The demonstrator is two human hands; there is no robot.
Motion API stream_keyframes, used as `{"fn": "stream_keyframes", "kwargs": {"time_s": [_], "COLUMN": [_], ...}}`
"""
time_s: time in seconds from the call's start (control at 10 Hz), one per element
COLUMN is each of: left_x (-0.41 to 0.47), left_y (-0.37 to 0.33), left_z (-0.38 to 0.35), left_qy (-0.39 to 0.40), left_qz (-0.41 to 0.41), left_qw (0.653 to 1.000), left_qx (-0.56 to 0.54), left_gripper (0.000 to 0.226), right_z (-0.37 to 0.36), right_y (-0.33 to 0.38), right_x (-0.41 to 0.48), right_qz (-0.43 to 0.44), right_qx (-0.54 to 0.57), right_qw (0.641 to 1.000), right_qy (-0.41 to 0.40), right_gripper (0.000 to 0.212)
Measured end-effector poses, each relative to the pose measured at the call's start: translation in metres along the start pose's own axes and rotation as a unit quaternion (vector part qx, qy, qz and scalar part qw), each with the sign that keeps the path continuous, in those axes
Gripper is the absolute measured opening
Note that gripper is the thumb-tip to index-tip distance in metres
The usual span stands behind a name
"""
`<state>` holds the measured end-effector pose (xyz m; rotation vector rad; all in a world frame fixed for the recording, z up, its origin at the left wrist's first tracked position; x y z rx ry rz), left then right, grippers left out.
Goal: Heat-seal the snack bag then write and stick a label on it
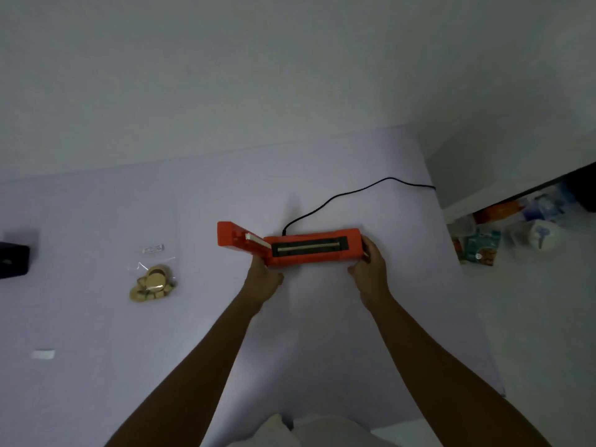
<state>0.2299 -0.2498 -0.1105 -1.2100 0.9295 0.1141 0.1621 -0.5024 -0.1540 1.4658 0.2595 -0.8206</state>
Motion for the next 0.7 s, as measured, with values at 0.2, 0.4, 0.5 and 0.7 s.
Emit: {"fn": "stream_keyframes", "kwargs": {"time_s": [0.2, 0.4, 0.5, 0.7], "left_x": [0.036, 0.058, 0.055, 0.032], "left_y": [-0.066, -0.081, -0.079, -0.052], "left_z": [0.023, 0.032, 0.034, 0.056], "left_qy": [-0.005, 0.018, 0.041, -0.008], "left_qz": [-0.052, -0.034, -0.009, 0.033], "left_qw": [0.998, 0.998, 0.997, 0.988], "left_qx": [0.031, 0.044, 0.06, 0.153], "left_gripper": [0.067, 0.067, 0.079, 0.071], "right_z": [-0.013, -0.015, -0.013, -0.015], "right_y": [0.043, 0.063, 0.066, 0.055], "right_x": [0.052, 0.075, 0.075, 0.033], "right_qz": [0.012, 0.023, 0.032, -0.033], "right_qx": [0.013, -0.022, -0.063, 0.016], "right_qw": [1.0, 0.999, 0.997, 0.999], "right_qy": [0.013, 0.022, 0.04, 0.008], "right_gripper": [0.068, 0.067, 0.077, 0.07]}}
Point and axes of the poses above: each hand's wrist, its own x-axis towards the middle knuckle, its own z-axis out of the back of the hand, y = z × x, the point moved 7 cm from there along x, towards the middle knuckle, and after that the axes turned 13 degrees about y, right-handed, at the moved point
